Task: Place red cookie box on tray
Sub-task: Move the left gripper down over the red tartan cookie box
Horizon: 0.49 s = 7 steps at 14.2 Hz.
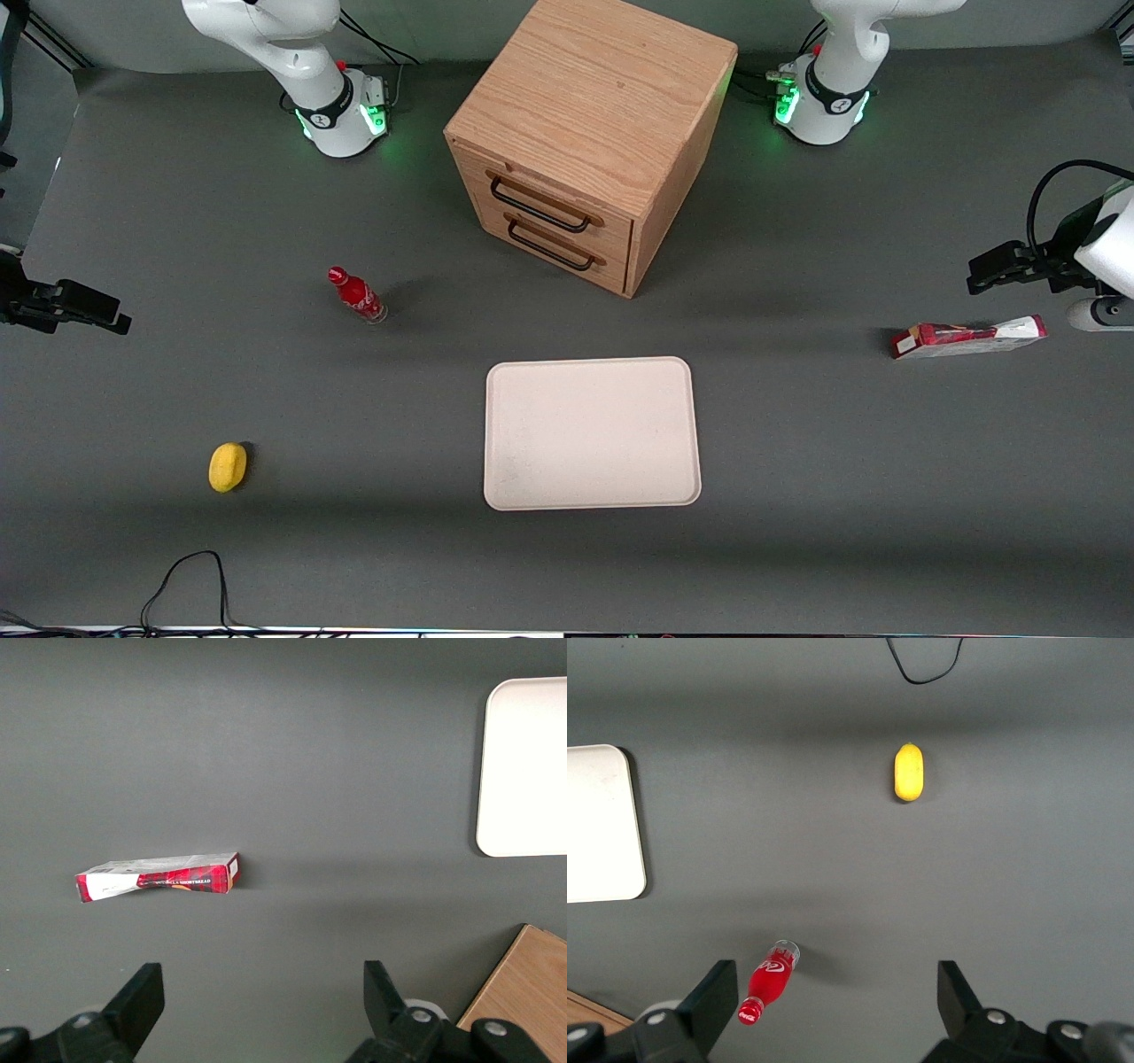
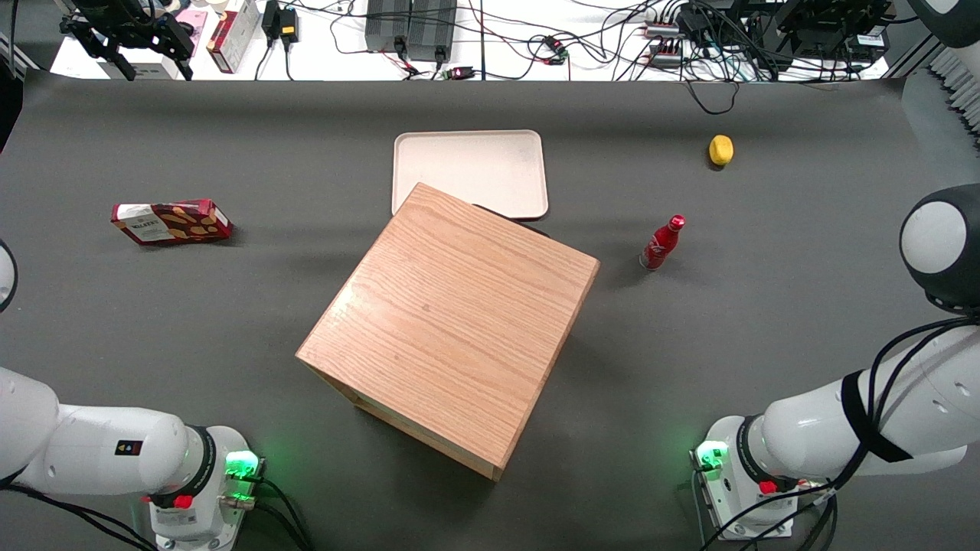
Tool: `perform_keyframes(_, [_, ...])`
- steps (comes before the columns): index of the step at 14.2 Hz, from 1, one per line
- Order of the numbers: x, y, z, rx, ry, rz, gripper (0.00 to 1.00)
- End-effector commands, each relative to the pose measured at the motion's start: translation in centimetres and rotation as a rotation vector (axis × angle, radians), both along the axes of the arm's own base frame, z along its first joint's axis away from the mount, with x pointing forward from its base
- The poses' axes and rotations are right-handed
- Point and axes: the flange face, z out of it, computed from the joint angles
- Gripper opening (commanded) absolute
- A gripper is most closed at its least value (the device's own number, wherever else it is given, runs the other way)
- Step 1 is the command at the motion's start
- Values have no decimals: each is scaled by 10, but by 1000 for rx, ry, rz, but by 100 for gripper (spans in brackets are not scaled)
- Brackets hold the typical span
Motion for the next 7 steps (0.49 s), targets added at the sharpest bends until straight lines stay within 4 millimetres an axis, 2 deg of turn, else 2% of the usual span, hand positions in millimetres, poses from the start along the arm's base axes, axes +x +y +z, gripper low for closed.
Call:
perform_keyframes(1, [-10, 1, 2, 11, 10, -15, 100])
perform_keyframes(4, [-10, 7, 1, 10, 17, -5, 100])
perform_keyframes(6, [-11, 18, -2, 13, 30, 10, 100])
perform_keyframes(7, [-12, 31, -3, 11, 35, 14, 100])
